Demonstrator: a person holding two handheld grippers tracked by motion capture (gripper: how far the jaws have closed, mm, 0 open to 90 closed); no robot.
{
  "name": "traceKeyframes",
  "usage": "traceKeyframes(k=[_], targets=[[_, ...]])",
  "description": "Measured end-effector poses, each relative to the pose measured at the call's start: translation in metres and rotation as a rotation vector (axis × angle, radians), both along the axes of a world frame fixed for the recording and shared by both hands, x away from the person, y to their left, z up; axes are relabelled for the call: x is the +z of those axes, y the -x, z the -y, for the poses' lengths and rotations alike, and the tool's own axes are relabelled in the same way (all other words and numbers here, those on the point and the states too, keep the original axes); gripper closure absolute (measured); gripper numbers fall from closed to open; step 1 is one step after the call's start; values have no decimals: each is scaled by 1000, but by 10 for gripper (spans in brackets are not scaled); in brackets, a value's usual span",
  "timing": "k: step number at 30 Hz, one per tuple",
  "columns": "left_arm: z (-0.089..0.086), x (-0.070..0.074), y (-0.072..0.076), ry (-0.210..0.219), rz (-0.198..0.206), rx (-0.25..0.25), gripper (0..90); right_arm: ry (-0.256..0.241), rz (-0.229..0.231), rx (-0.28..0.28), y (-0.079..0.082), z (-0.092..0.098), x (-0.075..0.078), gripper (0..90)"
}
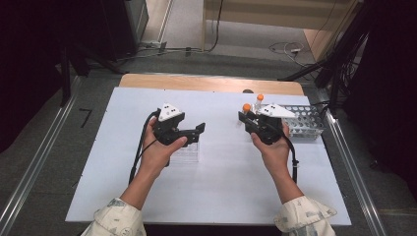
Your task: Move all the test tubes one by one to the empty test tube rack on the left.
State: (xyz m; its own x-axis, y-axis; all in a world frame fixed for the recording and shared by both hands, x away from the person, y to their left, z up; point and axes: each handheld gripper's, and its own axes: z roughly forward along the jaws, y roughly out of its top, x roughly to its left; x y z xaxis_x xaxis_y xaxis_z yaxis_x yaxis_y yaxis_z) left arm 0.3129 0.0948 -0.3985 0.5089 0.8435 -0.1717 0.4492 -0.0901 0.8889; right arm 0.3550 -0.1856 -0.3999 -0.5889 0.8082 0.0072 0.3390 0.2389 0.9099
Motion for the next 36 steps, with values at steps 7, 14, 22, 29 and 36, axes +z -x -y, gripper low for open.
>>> traceKeyframes(k=[7, 14, 22, 29, 36], targets=[[8, 1, -1, 1, -1, -16, 216, 10, -8, 16, 3, -5, -4, 715], [10, 4, -2, 11, 8, -16, 223, 17, -10, 37, 6, -12, -7, 715], [14, 4, -1, 23, 21, -23, 233, 38, -23, 56, 9, -21, -16, 715], [21, 5, -1, 33, 27, -46, 233, 58, -25, 77, 11, -28, -19, 715], [33, 7, -2, 31, 25, -74, 231, 87, -36, 108, 15, -38, -25, 715]])
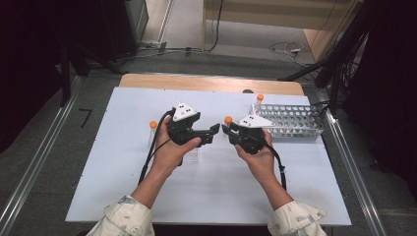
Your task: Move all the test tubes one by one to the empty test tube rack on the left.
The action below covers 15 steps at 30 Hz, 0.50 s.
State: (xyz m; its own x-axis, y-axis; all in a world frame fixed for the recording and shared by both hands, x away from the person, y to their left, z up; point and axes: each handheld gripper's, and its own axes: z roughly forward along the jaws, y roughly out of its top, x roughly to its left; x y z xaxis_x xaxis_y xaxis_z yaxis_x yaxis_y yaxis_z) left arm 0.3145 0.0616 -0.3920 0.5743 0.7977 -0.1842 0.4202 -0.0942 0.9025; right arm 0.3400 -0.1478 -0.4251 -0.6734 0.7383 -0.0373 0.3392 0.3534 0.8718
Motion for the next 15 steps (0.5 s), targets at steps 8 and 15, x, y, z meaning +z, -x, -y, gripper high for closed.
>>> traceKeyframes(k=[8, 15], targets=[[10, -3, -2, -16, 7, -19, 241, 10, -4, 42, 5, -10, -3, 715], [18, -7, -2, -35, 12, -33, 261, 7, -11, 71, 9, -17, -4, 715]])
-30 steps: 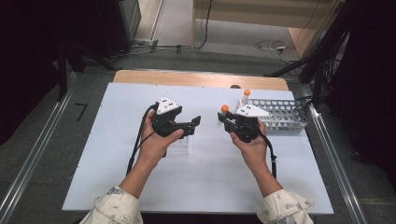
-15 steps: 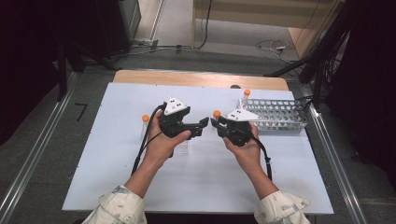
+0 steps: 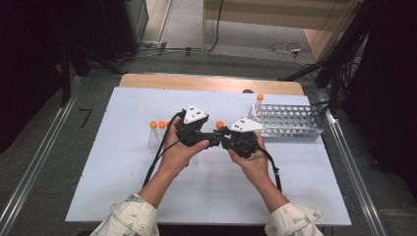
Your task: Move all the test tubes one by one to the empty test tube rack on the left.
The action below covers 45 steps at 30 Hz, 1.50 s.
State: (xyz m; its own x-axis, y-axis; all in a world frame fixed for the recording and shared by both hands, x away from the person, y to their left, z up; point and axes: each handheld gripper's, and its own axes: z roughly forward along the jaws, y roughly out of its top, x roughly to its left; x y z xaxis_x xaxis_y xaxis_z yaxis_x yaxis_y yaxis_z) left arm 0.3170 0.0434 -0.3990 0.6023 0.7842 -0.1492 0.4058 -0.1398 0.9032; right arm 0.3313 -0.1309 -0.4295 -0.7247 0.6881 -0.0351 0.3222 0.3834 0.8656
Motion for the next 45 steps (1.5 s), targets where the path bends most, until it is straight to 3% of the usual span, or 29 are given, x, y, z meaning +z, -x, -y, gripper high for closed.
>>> traceKeyframes(k=[7, 13, 16, 28, 34, 38, 45], targets=[[2, -1, 1, -9, 19, 1, 318, -19, -9, 24, 1, -2, 1, 715], [1, -2, 3, -2, 36, 2, 525, -39, -19, 31, 2, -3, 1, 715], [1, -3, 3, -8, 35, -1, 578, -41, -17, 37, 2, -3, 2, 715], [3, -4, 5, -39, 49, -6, 700, -50, -22, 45, 3, -3, 3, 715], [3, -3, 6, -57, 57, -7, 710, -51, -24, 48, 4, -3, 3, 710], [2, -2, 6, -53, 65, -4, 711, -59, -17, 40, 3, -3, 3, 513], [0, 0, 6, -41, 73, 5, 711, -74, -37, 32, 1, -3, 2, 254]])
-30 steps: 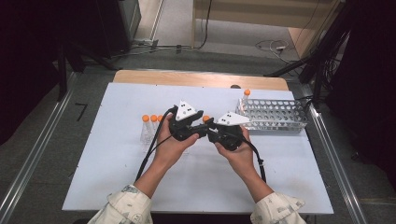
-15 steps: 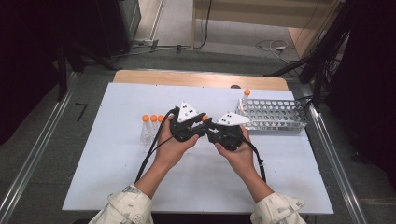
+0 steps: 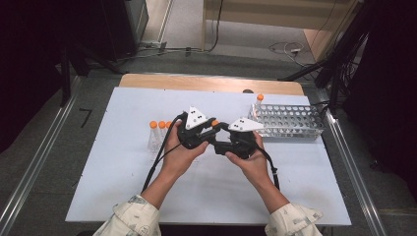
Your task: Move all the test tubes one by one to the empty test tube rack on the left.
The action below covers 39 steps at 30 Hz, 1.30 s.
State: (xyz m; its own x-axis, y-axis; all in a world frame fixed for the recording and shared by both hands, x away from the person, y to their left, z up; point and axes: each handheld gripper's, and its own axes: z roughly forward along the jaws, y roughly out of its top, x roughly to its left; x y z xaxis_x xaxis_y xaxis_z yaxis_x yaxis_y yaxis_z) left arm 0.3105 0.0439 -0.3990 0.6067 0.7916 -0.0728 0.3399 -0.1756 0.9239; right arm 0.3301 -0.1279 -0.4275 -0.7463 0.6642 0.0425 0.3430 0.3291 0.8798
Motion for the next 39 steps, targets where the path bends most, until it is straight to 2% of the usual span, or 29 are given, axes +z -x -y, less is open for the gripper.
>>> traceKeyframes(k=[4, 8, 19, 28, 39], targets=[[0, 0, 0, -5, 1, 4, 711, 7, -5, -3, -1, -1, -2, 170], [-1, 1, 0, -3, 3, 4, 711, 23, 1, -6, -1, -2, -3, 146], [-9, 8, -1, 16, 11, 24, 711, 18, 18, -28, 0, 1, -1, 113], [-27, 18, -3, 42, 21, 60, 711, 11, 11, -45, 0, 6, -2, 112], [-50, 25, -4, 44, 33, 110, 711, 2, 10, -49, 0, 7, -1, 112]])
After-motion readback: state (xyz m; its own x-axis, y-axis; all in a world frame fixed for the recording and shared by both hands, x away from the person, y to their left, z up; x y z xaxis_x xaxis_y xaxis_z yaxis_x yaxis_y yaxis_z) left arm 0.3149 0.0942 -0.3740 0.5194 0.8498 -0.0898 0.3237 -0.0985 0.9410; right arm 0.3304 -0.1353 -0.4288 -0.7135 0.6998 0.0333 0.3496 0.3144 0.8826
